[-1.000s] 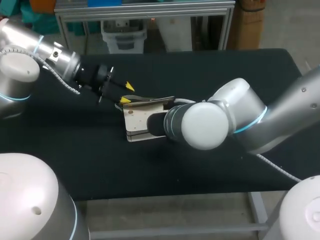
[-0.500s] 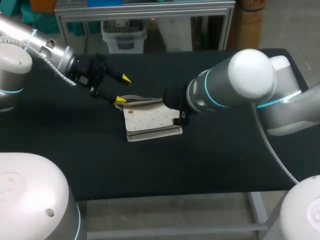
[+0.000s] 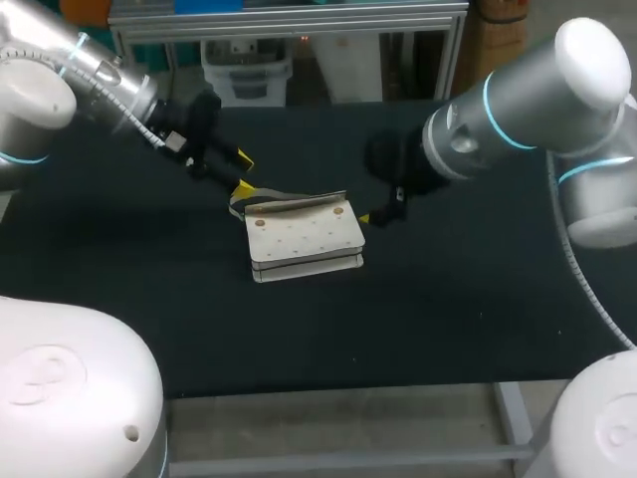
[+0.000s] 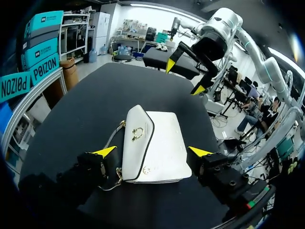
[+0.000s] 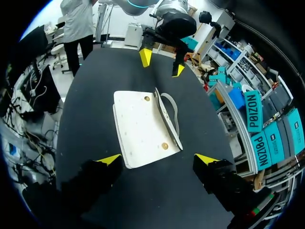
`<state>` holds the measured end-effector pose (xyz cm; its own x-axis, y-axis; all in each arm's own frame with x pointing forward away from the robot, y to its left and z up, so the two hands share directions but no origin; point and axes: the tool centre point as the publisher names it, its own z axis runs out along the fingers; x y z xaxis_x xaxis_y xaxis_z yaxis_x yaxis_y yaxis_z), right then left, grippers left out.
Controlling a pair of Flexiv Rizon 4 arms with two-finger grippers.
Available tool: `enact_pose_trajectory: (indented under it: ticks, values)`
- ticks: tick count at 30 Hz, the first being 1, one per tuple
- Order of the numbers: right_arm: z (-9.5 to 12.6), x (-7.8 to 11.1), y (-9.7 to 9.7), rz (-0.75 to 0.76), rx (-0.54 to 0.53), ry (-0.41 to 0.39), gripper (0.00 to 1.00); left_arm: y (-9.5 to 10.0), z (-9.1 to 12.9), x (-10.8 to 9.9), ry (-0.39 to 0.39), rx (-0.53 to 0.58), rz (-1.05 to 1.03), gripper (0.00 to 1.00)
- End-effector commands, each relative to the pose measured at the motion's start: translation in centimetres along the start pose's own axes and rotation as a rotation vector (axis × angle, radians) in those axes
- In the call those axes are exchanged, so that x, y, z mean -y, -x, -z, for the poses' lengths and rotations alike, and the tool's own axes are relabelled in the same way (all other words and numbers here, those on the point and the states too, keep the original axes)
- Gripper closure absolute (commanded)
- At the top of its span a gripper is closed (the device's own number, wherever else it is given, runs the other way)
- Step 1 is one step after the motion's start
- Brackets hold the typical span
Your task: Pick up the bag, open it, inspect its contents, close it, and place it on the opposite side
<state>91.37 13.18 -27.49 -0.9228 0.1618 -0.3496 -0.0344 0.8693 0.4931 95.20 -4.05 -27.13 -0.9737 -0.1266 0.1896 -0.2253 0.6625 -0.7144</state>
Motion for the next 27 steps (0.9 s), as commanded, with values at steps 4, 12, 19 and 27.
enact_pose_trajectory:
  ticks: [4,12,19,27]
  values:
    - [0.0,0.1,0.1,0.002,-0.015,0.003,0.00,-0.8,0.2,0.3,0.014,0.034,0.001,0.00]
    - [1.8,-0.2,1.3,-0.329,0.065,-0.017,0.00,-0.4,1.4,1.6,-0.225,0.178,0.431,0.00]
    - [3.0,0.6,1.9,-0.598,0.075,-0.084,0.00,0.9,2.3,1.1,-0.292,0.414,0.852,0.00]
    - [3.3,1.3,2.0,-0.753,-0.029,-0.084,0.00,2.6,3.0,0.2,-0.118,0.936,0.939,0.00]
